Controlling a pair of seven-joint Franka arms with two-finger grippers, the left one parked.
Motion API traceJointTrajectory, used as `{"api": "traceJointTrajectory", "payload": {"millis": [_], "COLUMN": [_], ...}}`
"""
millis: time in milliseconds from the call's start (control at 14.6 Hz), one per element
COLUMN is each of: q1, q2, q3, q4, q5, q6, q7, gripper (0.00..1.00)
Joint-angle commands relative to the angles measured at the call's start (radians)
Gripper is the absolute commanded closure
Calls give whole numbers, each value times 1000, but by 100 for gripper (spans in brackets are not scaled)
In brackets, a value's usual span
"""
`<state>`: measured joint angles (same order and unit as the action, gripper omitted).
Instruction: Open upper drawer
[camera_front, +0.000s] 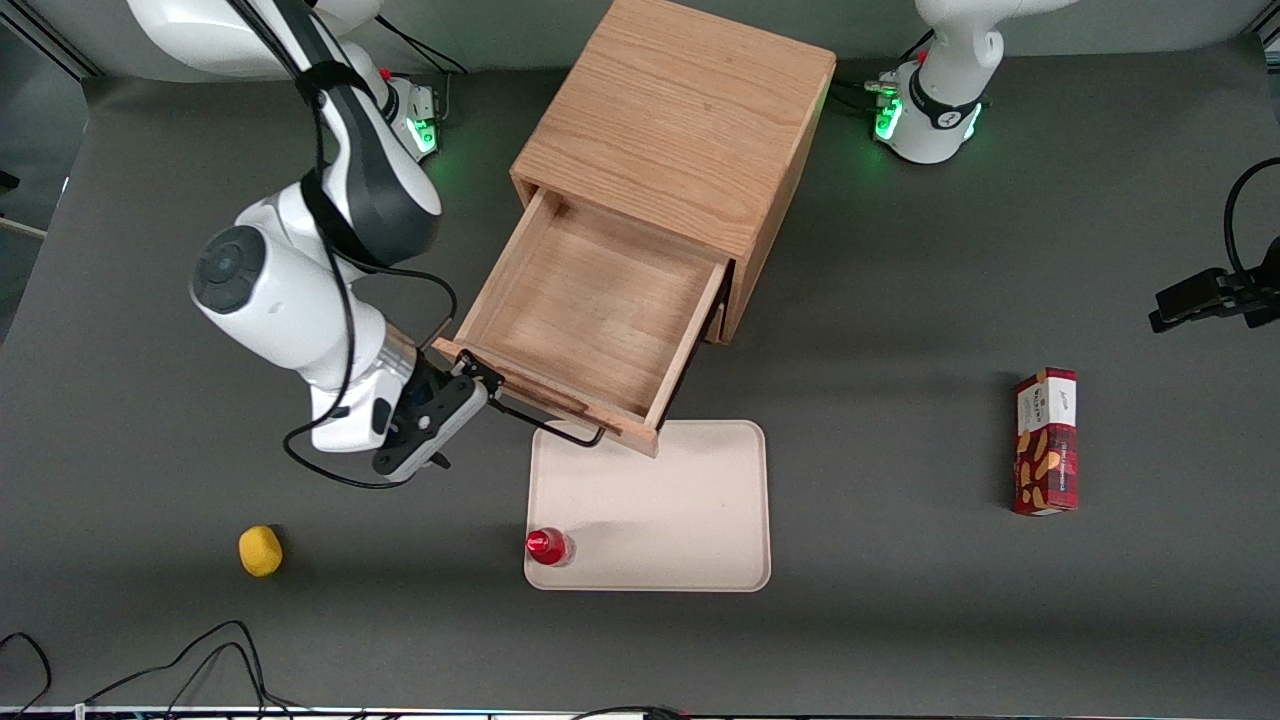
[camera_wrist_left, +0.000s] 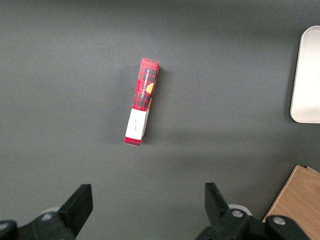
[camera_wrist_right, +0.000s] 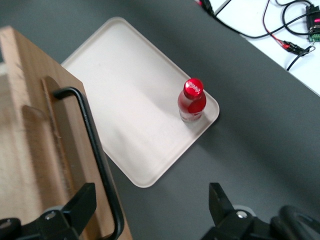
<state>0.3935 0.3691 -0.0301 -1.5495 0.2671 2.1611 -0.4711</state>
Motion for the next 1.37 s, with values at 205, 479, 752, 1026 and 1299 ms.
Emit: {"api": "traceJointTrajectory", "payload": {"millis": [205,479,752,1026,1299], "q1": [-149,-280,-343,-381,-420], "q2": [-234,-400,-490,-570,-567], "q3": [2,2,13,73,107], "q4": [-110,-234,-259,-241,-230], "q5": [90,-90,-169,-260,-292], "q6": [-179,-245,-400,-499,-540], "q7": [162,381,708,738,740], "gripper": [0,0,0,0,0]}}
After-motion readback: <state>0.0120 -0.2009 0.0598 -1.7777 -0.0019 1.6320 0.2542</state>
